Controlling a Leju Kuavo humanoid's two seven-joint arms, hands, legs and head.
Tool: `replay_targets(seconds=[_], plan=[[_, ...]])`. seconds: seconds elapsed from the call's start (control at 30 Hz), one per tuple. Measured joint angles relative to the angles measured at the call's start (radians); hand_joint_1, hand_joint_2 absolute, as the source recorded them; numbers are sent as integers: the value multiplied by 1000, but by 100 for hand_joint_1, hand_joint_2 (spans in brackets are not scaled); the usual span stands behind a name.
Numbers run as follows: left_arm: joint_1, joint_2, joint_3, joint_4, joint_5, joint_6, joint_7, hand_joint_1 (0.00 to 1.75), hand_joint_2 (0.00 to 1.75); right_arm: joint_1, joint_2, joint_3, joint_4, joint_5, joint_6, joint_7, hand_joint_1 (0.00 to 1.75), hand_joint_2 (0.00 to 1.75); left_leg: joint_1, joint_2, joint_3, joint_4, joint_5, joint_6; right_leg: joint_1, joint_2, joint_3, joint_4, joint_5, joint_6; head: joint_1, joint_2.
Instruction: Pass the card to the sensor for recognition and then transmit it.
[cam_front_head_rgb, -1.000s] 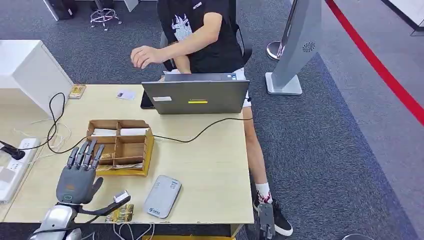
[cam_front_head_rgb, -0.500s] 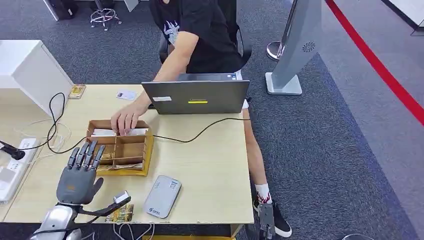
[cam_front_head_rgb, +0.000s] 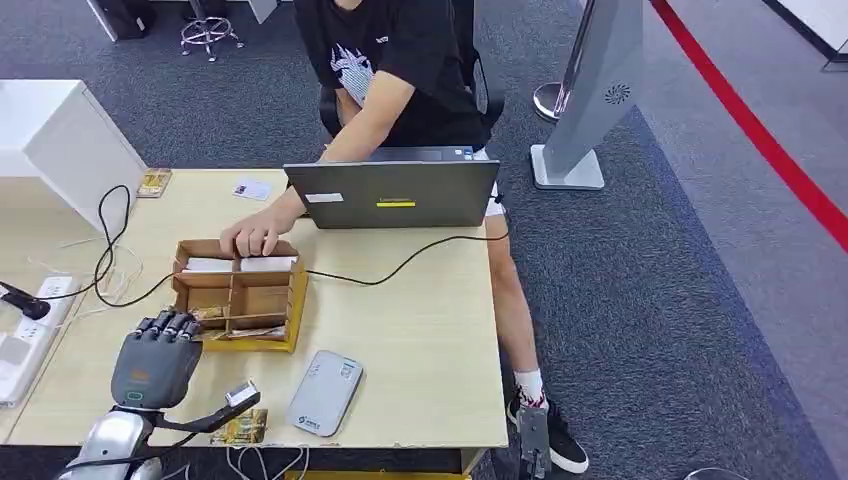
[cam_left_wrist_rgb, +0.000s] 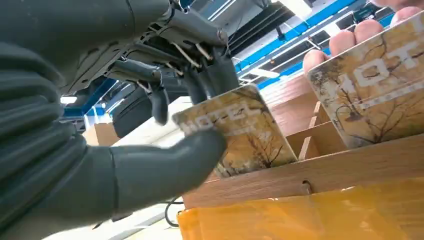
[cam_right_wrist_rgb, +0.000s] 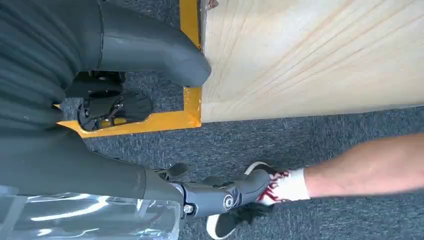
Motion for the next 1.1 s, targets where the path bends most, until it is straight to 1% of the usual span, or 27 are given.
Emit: replay_targets(seconds=[0.1,0.53,0.87,0.97,1.0,1.03,1.07,1.1], plan=[[1,0,0,0,-3,0,-9,175,175,0,0,0,0,0,0,0,0,175,0,0,0,0,0,0,0,0,0,0,0,0,0,0],[5,-3,0,0,-5,0,-9,175,175,0,0,0,0,0,0,0,0,175,0,0,0,0,0,0,0,0,0,0,0,0,0,0],[5,-5,0,0,-6,0,-22,175,175,0,0,0,0,0,0,-1,0,175,0,0,0,0,0,0,0,0,0,0,0,0,0,0],[11,-4,0,-21,-16,0,-32,175,175,0,0,0,0,2,0,-1,0,175,0,0,0,0,0,0,0,0,0,0,0,0,0,0],[19,-6,0,-56,-5,0,-68,175,175,1,0,0,0,0,-2,-3,0,175,0,0,0,0,0,0,0,0,-1,0,0,0,0,0],[32,-17,1,-113,15,0,-124,175,175,2,0,-1,0,-2,-4,-8,0,175,0,0,-1,0,0,0,0,0,-2,0,0,0,-1,0],[34,-20,2,-213,43,3,-209,175,175,5,-1,-4,0,-10,-8,-16,0,175,0,-3,-2,1,1,1,0,-2,-1,-1,0,0,-2,0],[26,-24,0,-301,52,-1,-253,175,175,7,-2,-6,0,-12,-10,-19,0,175,1,-6,-2,1,1,1,0,-6,0,-1,0,0,0,0]])
